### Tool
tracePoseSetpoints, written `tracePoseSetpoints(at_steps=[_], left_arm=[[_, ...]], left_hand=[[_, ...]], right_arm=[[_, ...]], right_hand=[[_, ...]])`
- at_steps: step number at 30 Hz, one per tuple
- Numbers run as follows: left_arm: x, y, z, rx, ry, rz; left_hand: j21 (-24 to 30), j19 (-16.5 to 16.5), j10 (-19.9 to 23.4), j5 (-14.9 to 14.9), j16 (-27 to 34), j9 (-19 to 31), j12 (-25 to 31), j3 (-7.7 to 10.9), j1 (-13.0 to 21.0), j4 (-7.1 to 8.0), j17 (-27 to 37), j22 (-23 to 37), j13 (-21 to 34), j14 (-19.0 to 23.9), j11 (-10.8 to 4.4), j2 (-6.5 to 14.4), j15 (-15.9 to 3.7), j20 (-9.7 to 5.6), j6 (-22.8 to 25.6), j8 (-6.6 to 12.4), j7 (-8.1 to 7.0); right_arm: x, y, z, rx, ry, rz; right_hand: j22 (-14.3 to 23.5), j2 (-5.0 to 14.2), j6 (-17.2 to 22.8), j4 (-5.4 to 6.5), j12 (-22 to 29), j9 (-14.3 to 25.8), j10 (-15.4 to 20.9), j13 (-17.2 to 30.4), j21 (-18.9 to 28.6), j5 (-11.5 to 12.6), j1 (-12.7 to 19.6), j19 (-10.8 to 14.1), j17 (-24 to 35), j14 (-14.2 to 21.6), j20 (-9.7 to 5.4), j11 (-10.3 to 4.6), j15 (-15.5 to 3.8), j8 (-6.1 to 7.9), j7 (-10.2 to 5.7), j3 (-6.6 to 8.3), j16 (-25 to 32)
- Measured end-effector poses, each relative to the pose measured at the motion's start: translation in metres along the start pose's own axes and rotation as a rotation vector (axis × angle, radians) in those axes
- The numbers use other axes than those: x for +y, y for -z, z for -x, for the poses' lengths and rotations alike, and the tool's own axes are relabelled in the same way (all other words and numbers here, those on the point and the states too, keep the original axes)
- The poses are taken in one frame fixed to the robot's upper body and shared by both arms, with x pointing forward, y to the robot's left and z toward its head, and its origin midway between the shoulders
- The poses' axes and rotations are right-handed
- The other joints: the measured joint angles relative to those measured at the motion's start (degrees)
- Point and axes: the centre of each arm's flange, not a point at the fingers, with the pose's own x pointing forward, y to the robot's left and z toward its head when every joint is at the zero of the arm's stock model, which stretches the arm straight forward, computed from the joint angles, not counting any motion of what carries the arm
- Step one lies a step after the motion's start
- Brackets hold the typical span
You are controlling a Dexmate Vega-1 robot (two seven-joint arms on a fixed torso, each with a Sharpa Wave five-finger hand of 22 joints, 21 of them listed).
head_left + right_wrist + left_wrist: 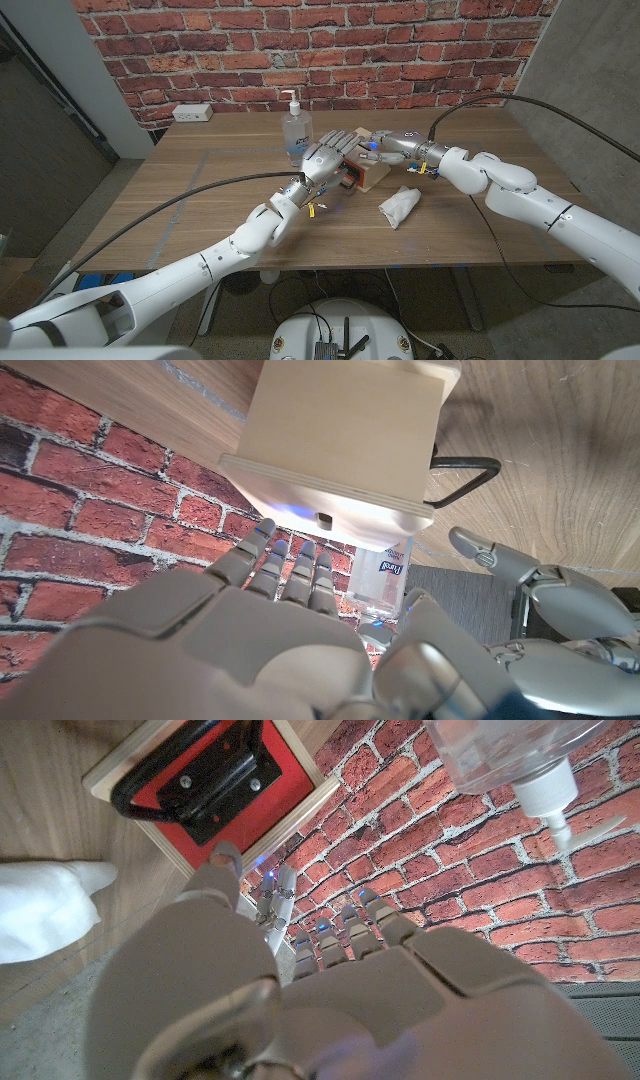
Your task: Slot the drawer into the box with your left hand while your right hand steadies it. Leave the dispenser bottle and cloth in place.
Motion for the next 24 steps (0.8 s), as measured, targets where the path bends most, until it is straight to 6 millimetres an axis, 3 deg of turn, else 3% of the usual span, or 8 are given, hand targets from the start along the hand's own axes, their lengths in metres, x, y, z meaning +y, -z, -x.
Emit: tracePoseSetpoints(at_steps=[14, 24], left_arm=[[0.009, 0.010, 0.009, 0.050, 0.013, 0.110], [0.015, 0.021, 0.017, 0.083, 0.014, 0.157]], left_hand=[[0.00, 0.32, 1.08, 0.00, 0.08, 0.00, 0.22, -0.83, -1.64, 0.83, 0.05, 0.00, 0.14, 0.40, 0.91, 0.68, 0.00, -0.29, 1.23, 0.00, 0.60], [0.00, 0.61, 1.38, -0.21, 0.22, 0.00, 0.22, -0.99, -2.69, 0.99, 0.05, 0.00, 0.16, 0.89, 0.60, 1.13, 0.09, 0.00, 2.40, 0.46, 0.62]], right_arm=[[-0.003, 0.002, 0.005, 0.036, 0.031, -0.031], [-0.005, 0.005, 0.006, 0.066, 0.063, -0.063]], right_hand=[[0.00, 0.00, 0.00, -0.15, 0.00, 0.00, -0.26, 0.00, 0.00, 0.00, 0.00, 0.00, 0.00, 0.00, 0.00, -0.26, 0.00, 0.00, 0.00, 0.16, 0.00], [0.00, 0.00, 0.00, -0.15, 0.00, 0.00, -0.25, 0.00, 0.00, 0.00, 0.00, 0.51, 0.00, 0.00, -0.10, -0.25, 0.00, 0.00, 0.00, 0.16, 0.00]])
